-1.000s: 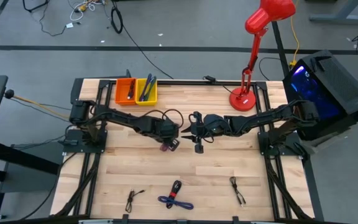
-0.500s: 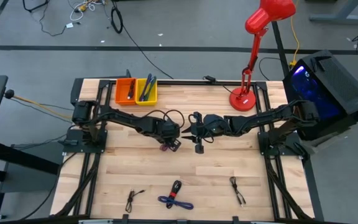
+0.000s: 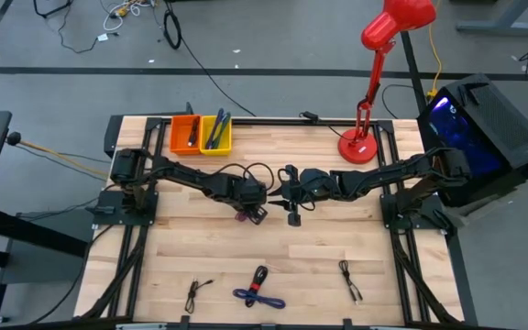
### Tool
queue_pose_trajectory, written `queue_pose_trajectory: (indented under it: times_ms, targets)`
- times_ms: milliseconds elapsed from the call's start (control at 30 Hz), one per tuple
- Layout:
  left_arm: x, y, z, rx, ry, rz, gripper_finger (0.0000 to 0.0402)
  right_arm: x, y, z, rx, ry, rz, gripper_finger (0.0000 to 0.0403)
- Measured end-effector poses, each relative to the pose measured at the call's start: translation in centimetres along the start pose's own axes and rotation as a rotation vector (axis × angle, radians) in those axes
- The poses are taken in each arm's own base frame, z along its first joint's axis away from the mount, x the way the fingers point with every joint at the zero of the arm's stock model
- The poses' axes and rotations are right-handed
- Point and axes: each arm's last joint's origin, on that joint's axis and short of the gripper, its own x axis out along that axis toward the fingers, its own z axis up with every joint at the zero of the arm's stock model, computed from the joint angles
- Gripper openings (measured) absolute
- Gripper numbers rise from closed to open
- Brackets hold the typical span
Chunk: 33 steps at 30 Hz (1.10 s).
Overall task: Pick & Place USB Port
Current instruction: Put the black and pink USB cable into the yellow bin
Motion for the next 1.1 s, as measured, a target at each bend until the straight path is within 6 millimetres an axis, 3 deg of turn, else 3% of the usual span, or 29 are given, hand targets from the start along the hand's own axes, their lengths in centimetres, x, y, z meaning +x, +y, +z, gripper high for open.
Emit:
queue_pose_trajectory:
  times_ms: [200, 367, 533, 833, 1100]
  targets:
    - [0.3, 0.3, -0.3, 0.027, 0.023, 0.045, 0.0017, 0.0, 0.0, 0.0, 0.000, 0.001, 0.000, 0.0102]
    - [0.6, 0.3, -0.4, 0.034, 0.025, 0.051, 0.0005, 0.0, 0.0, 0.0, 0.000, 0.001, 0.000, 0.0102]
    - [-0.8, 0.5, -0.3, 0.048, -0.002, 0.053, 0.0003, 0.0, 0.0, 0.0, 0.000, 0.002, 0.000, 0.0102]
    - [-6.6, 1.5, 0.5, 0.052, -0.155, 0.120, 0.0001, 0.0, 0.0, -0.1, 0.000, 0.010, 0.001, 0.0102]
    - [-12.4, 4.5, 1.1, 0.081, -0.329, 0.292, 0.0001, 0.0, 0.0, -0.1, 0.000, 0.008, 0.000, 0.0102]
